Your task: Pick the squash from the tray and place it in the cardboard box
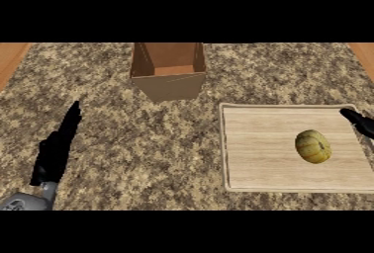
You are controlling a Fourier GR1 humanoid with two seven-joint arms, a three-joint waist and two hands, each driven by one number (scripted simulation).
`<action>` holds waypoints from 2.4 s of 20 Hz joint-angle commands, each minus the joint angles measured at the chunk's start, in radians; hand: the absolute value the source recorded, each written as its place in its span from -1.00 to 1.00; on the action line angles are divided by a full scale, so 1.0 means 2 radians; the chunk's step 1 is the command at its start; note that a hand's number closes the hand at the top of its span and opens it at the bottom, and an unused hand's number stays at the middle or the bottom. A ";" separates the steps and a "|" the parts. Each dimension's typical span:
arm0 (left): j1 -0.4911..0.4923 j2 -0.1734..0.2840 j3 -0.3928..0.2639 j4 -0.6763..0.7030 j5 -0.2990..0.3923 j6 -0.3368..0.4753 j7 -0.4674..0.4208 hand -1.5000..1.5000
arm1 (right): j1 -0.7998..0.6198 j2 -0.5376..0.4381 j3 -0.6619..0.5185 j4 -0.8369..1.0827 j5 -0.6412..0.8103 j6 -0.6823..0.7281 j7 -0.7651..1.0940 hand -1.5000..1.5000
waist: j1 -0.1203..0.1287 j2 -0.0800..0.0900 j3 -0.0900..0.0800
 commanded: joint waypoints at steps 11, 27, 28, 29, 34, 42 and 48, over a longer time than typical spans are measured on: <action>0.022 -0.001 0.002 -0.016 -0.015 0.001 0.000 0.00 | 0.081 -0.240 0.093 -0.056 0.028 0.280 0.170 -1.00 | -0.002 0.000 -0.002; 0.055 -0.019 0.048 -0.051 -0.043 -0.042 0.010 0.00 | 0.038 -0.185 0.120 -0.095 0.057 0.337 0.332 -1.00 | 0.003 0.001 0.000; 0.040 -0.038 0.040 -0.030 -0.059 -0.039 0.013 0.00 | 0.040 -0.166 0.133 -0.129 0.076 0.317 0.357 -1.00 | 0.001 0.001 -0.001; 0.043 -0.030 0.042 -0.062 -0.064 -0.031 0.041 0.00 | 0.044 -0.172 0.128 -0.165 0.055 0.318 0.403 -1.00 | 0.001 0.000 -0.001; 0.034 -0.043 0.070 -0.057 -0.076 -0.054 0.043 0.00 | 0.044 -0.145 0.121 -0.152 0.087 0.349 0.403 -1.00 | 0.001 0.001 -0.001; 0.050 -0.097 0.066 -0.045 -0.126 -0.058 0.032 0.00 | 0.058 -0.102 0.095 -0.127 0.131 0.383 0.361 -1.00 | 0.000 0.001 -0.001; 0.044 -0.087 0.119 -0.042 -0.120 -0.104 0.026 0.00 | 0.047 -0.061 0.098 -0.100 0.192 0.377 0.340 -1.00 | 0.000 0.001 -0.001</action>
